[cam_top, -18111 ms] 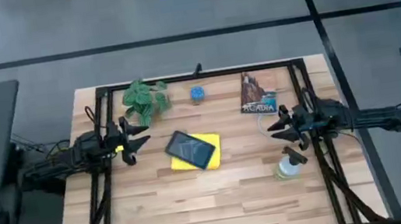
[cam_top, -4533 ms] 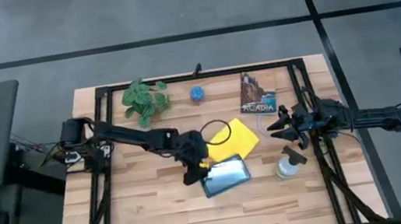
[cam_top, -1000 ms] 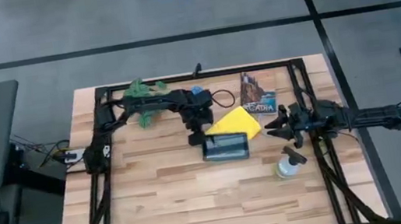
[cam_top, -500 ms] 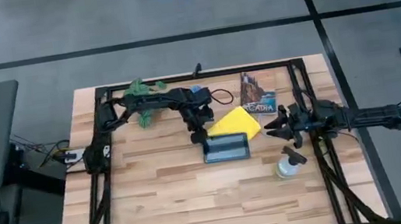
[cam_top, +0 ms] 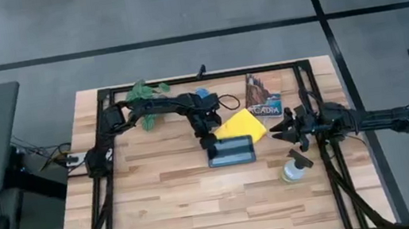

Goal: Apply microfiber cloth
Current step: Prepare the blue tablet

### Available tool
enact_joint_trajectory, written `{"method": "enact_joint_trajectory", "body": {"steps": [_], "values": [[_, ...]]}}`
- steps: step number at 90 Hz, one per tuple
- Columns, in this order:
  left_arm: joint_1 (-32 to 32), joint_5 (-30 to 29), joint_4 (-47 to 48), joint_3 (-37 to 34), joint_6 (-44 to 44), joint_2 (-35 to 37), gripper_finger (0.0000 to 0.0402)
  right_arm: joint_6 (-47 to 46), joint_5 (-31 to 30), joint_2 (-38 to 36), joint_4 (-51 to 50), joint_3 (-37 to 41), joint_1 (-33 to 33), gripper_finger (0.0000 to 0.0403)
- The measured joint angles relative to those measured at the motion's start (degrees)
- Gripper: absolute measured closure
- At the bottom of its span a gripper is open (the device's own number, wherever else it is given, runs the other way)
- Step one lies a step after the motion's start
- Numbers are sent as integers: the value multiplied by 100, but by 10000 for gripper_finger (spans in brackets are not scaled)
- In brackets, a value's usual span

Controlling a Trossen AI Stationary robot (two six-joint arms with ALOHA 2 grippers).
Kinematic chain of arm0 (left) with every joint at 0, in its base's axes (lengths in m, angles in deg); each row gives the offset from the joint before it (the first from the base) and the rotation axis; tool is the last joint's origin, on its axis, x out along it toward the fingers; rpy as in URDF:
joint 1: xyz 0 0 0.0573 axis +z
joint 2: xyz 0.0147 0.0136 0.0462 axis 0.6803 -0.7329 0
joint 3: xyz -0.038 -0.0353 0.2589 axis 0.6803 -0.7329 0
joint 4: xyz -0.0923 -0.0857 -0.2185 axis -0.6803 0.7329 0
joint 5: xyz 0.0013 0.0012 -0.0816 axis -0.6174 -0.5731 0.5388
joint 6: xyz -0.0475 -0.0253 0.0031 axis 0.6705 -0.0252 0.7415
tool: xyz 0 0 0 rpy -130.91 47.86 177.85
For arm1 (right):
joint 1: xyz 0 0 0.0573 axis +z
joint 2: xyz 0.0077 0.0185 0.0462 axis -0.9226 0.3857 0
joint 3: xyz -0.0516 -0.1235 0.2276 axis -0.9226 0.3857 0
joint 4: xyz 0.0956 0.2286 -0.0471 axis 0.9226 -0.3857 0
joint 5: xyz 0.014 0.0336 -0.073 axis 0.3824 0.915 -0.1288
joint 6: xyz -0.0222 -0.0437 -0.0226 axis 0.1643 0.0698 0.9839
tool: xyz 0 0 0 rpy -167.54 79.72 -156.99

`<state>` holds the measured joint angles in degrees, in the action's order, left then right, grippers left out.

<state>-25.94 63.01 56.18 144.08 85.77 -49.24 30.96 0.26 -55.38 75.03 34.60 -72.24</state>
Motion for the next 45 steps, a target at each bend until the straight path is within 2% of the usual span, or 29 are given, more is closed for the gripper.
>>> {"method": "enact_joint_trajectory", "body": {"steps": [8,19,45], "values": [[-90,-297,-14,0,-2,4,151,-11,0,0,2,0,0,276],[-153,-336,-31,0,126,2,160,13,0,1,0,0,0,276],[-302,-610,-143,-11,277,2,228,28,0,0,0,2,0,276]]}}
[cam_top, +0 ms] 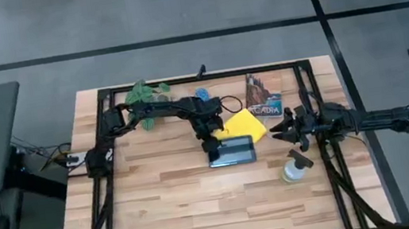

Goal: Apply microfiber cloth
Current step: Prepare the blue tablet

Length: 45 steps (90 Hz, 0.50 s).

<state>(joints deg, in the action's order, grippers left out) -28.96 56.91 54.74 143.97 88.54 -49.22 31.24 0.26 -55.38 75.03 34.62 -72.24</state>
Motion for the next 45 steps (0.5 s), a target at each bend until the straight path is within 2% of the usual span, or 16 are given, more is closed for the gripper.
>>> {"method": "enact_joint_trajectory", "body": {"steps": [27,45], "values": [[-8,-28,-162,-20,-141,-11,298,0,0,1,0,0,0,276],[-34,-51,-292,-22,-212,-24,381,0,1,0,0,-2,0,276]]}}
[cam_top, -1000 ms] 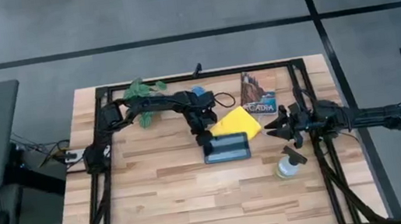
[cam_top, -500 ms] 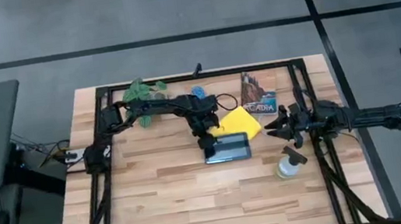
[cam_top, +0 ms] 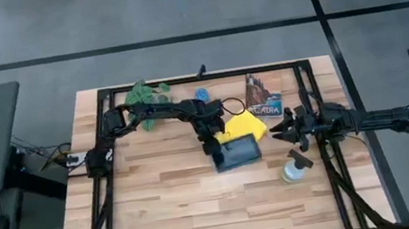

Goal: Apply microfiber cloth
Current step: Prepare the blue tablet

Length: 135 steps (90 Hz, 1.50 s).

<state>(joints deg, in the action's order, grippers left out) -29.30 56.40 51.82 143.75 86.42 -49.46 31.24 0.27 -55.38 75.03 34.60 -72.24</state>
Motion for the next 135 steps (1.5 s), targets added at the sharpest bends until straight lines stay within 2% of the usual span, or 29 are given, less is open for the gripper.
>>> {"method": "enact_joint_trajectory", "body": {"steps": [15,46,62,81,97,113,124,135], "values": [[-9,-10,-37,0,-7,0,401,0,1,1,-1,0,0,276],[180,-198,30,-11,-156,330,401,-44,1,2,0,0,0,276],[367,-838,434,-15,-481,543,401,-48,1,1,8,0,0,276],[444,-1951,569,-28,-834,1074,401,-48,6,1,35,0,0,276],[402,-1906,829,-22,-977,1584,401,-50,10,2,44,0,0,276],[131,-1868,1696,-21,-1649,2044,401,-50,12,1,51,0,0,276],[-341,-1812,1611,-617,-2059,2485,401,-50,12,2,57,0,0,276],[-813,-1789,608,-1705,-2426,3033,401,-50,14,0,50,0,0,276]]}}
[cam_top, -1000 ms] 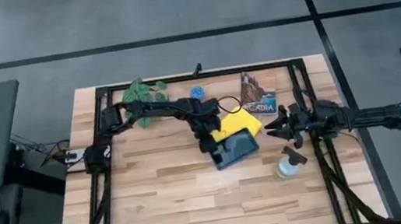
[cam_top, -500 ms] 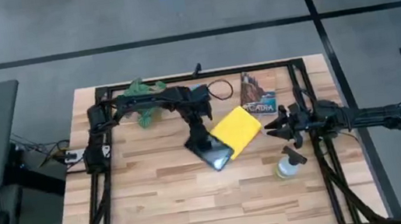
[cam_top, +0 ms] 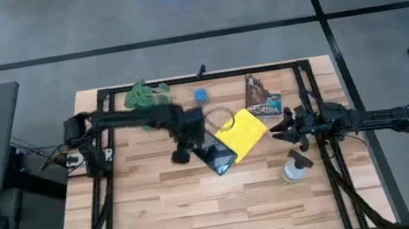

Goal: Apply microfiber cloth
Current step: Prepare the blue tablet

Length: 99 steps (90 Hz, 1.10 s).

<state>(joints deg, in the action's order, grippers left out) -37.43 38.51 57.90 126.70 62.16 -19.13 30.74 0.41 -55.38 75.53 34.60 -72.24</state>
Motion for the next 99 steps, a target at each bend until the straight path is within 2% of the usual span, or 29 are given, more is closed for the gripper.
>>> {"method": "enact_joint_trajectory", "body": {"steps": [11,21,39,54,60,76,99], "values": [[-247,-17,-1764,-974,53,373,400,9,-4,2,-15,0,0,276],[-359,-2,-2408,-1202,-423,458,374,7,-5,1,-15,0,0,276],[-399,-64,-2586,-1171,-1522,404,265,55,-9,1,-23,2,0,276],[-399,-734,-3015,-1162,-2266,143,169,57,-11,0,-23,0,-11,276],[-362,-1059,-3133,-990,-2263,-64,143,57,-11,2,-21,0,-11,276],[-171,-1009,-2896,-195,-2167,-922,110,55,-9,21,1,0,-11,276],[344,-303,-1399,1163,-2030,-1954,108,9,-8,112,46,0,-11,276]]}}
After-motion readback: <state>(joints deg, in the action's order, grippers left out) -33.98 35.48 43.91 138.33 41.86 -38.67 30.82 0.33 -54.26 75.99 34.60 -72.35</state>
